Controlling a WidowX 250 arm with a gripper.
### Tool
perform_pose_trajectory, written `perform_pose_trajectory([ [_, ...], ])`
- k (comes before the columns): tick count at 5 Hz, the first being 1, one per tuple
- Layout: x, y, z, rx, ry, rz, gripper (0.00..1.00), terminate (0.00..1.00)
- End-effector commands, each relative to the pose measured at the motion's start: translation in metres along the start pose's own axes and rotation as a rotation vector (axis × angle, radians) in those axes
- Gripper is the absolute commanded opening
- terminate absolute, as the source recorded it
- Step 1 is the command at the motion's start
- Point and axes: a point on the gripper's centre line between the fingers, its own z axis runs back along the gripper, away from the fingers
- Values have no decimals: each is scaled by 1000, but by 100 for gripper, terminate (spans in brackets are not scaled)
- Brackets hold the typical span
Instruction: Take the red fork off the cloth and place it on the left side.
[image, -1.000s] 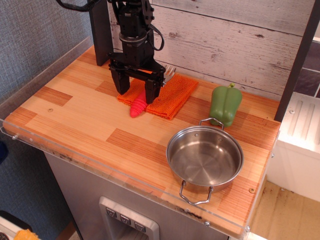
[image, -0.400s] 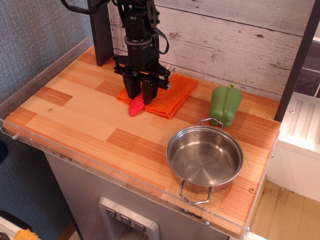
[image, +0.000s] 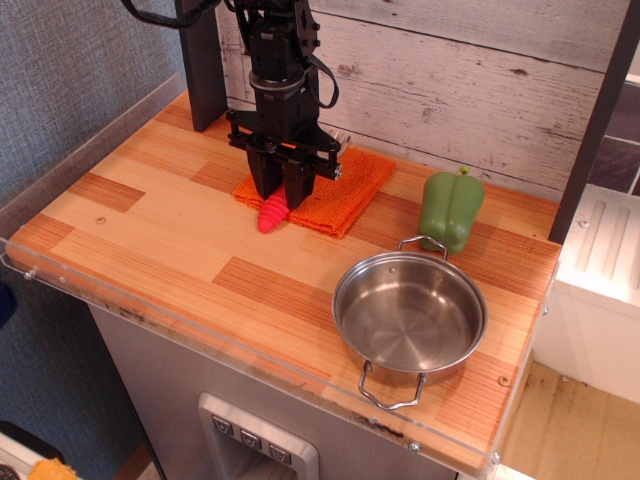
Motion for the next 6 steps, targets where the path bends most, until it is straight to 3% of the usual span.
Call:
perform_pose_trajectory([
  [1, 4, 10, 62, 3, -177, 19, 0, 0],
  [2, -9, 36, 77, -5, -200, 90, 0, 0],
  [3, -31, 79, 66, -40, -135, 189, 0, 0],
  [4, -58, 125, 48, -58, -47, 208, 0, 0],
  [5, -76, 147, 36, -77, -13, 188, 0, 0],
  [6, -73, 144, 23, -83, -4, 103, 0, 0],
])
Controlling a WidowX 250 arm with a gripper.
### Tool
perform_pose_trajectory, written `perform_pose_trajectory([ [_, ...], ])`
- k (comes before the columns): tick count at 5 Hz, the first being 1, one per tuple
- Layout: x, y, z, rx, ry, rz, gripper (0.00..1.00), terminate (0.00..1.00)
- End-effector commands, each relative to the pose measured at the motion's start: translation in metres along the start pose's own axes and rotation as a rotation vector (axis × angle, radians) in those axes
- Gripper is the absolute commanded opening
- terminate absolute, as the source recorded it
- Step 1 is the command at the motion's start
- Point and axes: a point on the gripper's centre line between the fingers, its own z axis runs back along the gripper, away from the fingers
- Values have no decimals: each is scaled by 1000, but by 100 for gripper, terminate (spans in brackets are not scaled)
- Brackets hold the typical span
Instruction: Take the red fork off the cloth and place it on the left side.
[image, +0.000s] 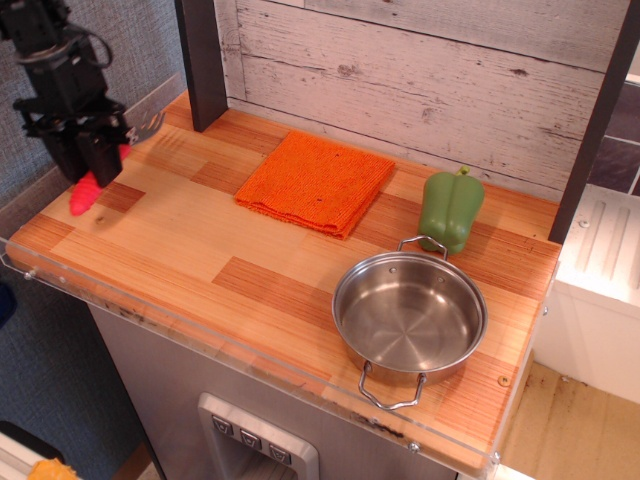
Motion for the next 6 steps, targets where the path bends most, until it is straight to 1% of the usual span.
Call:
perform_pose_trajectory([
  [1, 10, -7, -4, 23, -22, -155, 0, 0],
  [2, 10, -11, -9, 30, -20, -170, 0, 0],
  [3, 10, -13, -5, 44, -38, -167, 100, 0],
  [4, 8, -20, 13, 67, -87, -189, 100, 0],
  [5, 4, -36, 40, 51, -151, -146, 100, 0],
  [6, 1, -47, 49, 70, -165, -160, 100, 0],
])
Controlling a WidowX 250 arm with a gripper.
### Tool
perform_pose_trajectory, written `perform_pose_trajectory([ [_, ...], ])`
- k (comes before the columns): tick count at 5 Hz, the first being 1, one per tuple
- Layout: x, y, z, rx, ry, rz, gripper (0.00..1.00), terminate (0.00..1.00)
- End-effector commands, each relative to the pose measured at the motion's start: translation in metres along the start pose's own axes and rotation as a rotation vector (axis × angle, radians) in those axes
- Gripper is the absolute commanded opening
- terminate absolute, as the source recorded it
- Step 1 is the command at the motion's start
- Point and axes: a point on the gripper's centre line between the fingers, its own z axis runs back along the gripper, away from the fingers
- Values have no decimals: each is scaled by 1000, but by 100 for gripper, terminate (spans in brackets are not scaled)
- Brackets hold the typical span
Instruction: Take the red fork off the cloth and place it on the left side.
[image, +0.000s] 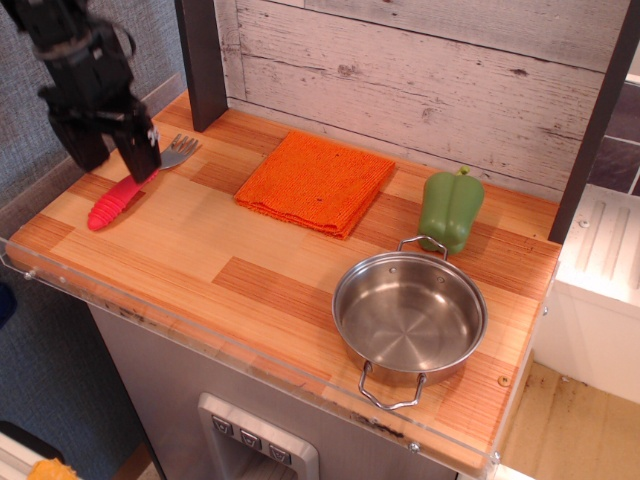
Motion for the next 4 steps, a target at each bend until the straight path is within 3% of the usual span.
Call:
perform_pose_trajectory([
  [1, 7, -15, 21, 99, 10, -6, 100, 0],
  [2, 9, -19, 17, 171, 65, -4, 100, 0],
  [4, 11, -23, 15, 171, 73, 3, 100, 0],
])
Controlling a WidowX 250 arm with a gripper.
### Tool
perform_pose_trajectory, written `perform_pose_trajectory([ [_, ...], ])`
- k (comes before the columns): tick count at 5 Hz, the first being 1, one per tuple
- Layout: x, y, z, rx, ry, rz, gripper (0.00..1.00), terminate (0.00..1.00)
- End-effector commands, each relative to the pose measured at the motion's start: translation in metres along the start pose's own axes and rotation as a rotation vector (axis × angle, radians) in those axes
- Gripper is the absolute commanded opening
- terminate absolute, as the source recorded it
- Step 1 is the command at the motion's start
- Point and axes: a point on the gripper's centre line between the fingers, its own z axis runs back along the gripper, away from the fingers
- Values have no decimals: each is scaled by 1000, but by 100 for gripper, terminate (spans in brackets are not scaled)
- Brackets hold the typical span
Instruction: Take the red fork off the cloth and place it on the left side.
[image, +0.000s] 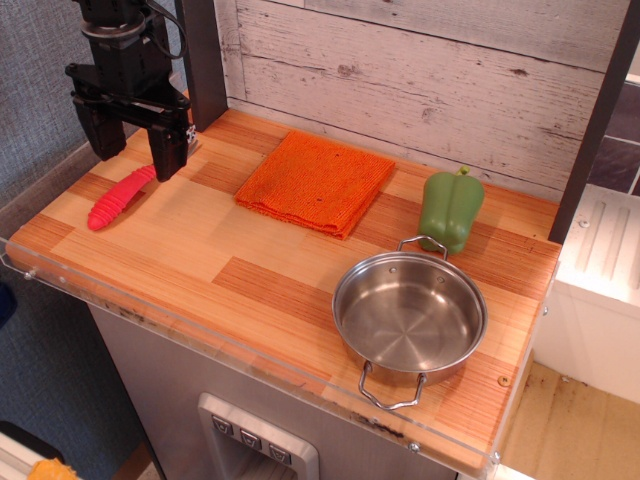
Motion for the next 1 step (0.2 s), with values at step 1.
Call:
perform_pose_trajectory([
  [1, 6, 3, 10, 19, -29, -7, 100, 100],
])
